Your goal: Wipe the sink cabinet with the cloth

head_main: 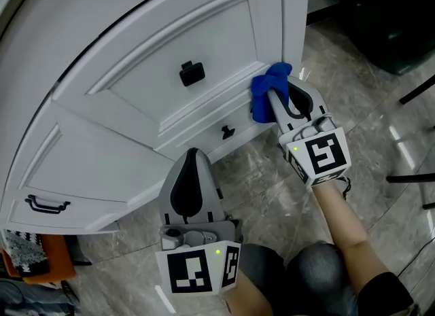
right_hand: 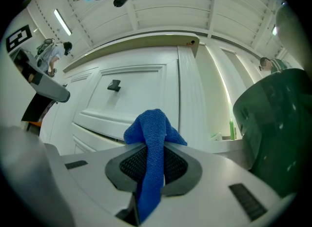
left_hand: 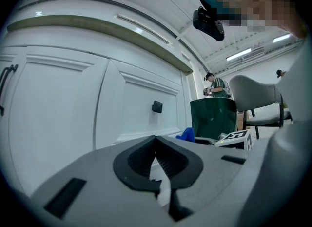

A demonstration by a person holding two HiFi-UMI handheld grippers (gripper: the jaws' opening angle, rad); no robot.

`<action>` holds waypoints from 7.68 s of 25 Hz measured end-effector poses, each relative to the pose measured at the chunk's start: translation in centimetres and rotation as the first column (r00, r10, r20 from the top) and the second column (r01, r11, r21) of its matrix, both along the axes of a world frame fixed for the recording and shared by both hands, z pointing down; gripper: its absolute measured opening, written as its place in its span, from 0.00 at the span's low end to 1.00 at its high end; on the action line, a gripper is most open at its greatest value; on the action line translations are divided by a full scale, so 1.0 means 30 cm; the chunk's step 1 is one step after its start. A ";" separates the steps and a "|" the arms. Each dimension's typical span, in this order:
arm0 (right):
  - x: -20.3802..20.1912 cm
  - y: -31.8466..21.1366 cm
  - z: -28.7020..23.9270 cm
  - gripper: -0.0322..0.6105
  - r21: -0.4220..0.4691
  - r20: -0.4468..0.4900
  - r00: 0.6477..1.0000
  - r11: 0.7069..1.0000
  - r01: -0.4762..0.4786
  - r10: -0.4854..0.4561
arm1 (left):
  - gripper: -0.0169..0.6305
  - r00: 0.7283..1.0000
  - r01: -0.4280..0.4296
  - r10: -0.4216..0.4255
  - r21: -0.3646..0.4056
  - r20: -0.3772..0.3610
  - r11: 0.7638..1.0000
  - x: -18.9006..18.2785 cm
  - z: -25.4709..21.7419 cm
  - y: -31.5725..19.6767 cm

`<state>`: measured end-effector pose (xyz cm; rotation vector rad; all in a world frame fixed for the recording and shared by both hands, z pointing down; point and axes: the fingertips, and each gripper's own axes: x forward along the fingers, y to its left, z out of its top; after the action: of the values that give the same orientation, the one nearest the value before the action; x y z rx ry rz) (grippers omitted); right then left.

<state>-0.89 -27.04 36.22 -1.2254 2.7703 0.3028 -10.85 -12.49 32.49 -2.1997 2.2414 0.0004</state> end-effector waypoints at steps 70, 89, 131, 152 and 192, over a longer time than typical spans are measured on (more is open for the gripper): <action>-0.422 0.305 0.216 0.14 0.026 -0.125 0.951 0.957 0.289 -0.284 | 0.03 0.996 -0.067 0.059 -0.132 -0.060 0.989 -0.063 0.399 0.328; -0.251 0.182 0.208 0.15 0.004 -0.096 0.976 0.981 0.195 -0.194 | 0.03 0.995 -0.088 0.081 -0.138 -0.052 0.987 -0.044 0.393 0.333; -0.031 0.028 0.225 0.15 0.046 -0.134 0.991 0.999 0.024 -0.017 | 0.03 0.994 -0.109 0.104 -0.148 -0.037 0.983 -0.001 0.369 0.339; 0.091 -0.044 0.215 0.15 0.013 -0.078 0.990 0.994 -0.113 0.113 | 0.03 0.993 -0.116 0.114 -0.148 -0.025 0.982 0.023 0.358 0.338; -0.618 0.488 0.520 0.14 0.073 -0.399 0.831 0.890 0.451 -0.388 | 0.03 0.995 -0.096 0.093 -0.140 -0.033 0.986 -0.029 0.368 0.365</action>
<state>-19.43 -12.40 51.82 -0.5278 3.1485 0.7755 -11.71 -1.55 43.52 -2.3884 2.2127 -0.1339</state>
